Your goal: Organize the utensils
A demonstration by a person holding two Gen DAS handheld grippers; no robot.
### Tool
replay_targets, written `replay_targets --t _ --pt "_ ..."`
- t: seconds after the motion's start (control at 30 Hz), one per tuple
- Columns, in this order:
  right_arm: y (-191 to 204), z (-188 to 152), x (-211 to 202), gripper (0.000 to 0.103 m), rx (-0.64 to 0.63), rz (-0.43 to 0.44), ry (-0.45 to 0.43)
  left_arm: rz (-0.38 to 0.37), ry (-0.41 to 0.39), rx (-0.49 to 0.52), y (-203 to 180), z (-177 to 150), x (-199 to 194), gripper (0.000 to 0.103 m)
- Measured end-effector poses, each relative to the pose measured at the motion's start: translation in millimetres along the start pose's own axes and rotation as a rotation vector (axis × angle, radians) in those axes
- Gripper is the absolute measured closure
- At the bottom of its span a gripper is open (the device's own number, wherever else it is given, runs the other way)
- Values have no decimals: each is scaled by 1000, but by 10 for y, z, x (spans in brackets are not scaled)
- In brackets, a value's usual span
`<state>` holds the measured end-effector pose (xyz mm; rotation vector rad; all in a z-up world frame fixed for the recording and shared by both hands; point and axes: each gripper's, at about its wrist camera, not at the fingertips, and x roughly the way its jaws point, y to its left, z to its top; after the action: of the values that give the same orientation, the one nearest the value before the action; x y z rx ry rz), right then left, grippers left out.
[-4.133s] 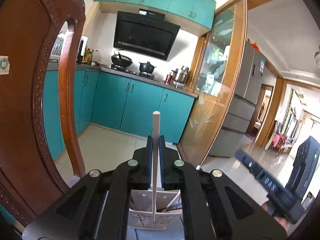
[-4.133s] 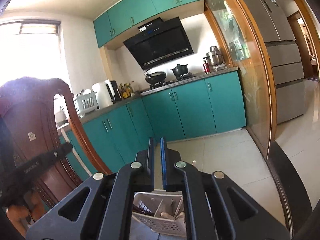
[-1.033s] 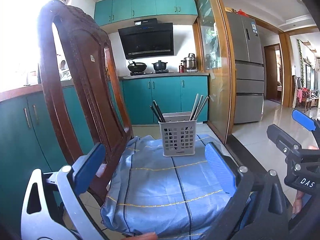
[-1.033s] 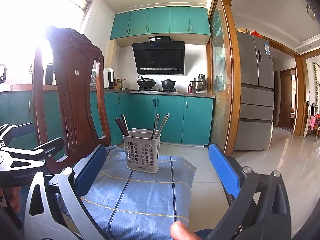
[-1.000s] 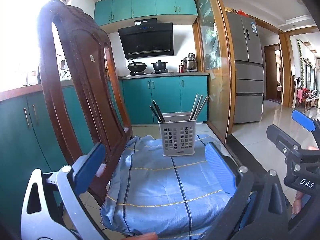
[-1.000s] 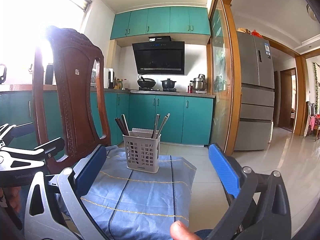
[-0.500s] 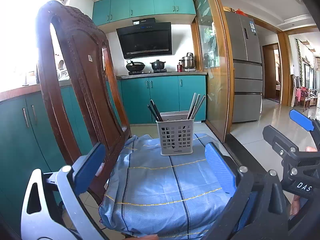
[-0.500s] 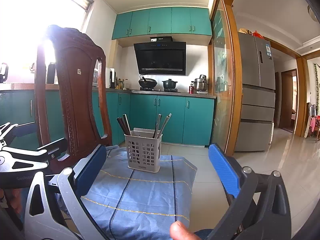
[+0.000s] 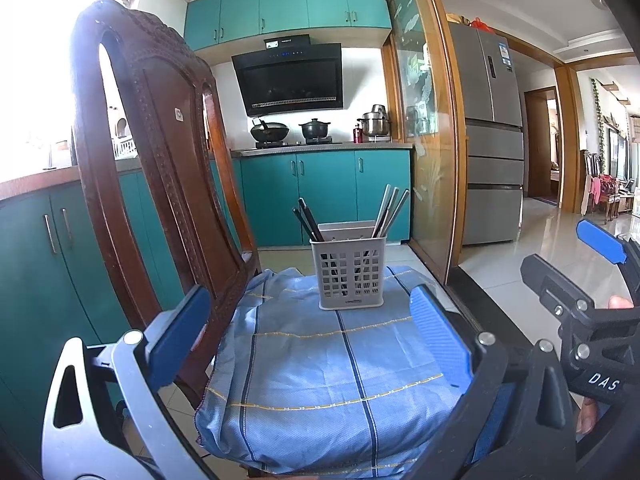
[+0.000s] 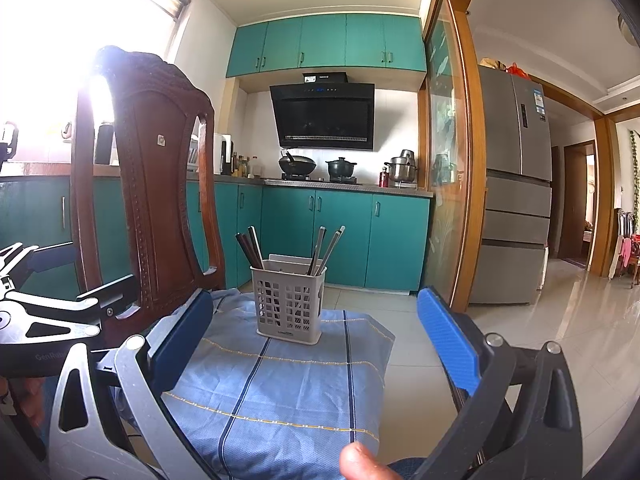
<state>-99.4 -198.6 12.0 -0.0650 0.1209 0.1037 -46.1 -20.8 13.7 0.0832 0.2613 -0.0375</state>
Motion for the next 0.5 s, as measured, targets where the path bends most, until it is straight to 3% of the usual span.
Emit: replay_targets --t 0.5 --pt "-65 -65 97 3 19 9 31 -12 34 -6 -26 -28 94 4"
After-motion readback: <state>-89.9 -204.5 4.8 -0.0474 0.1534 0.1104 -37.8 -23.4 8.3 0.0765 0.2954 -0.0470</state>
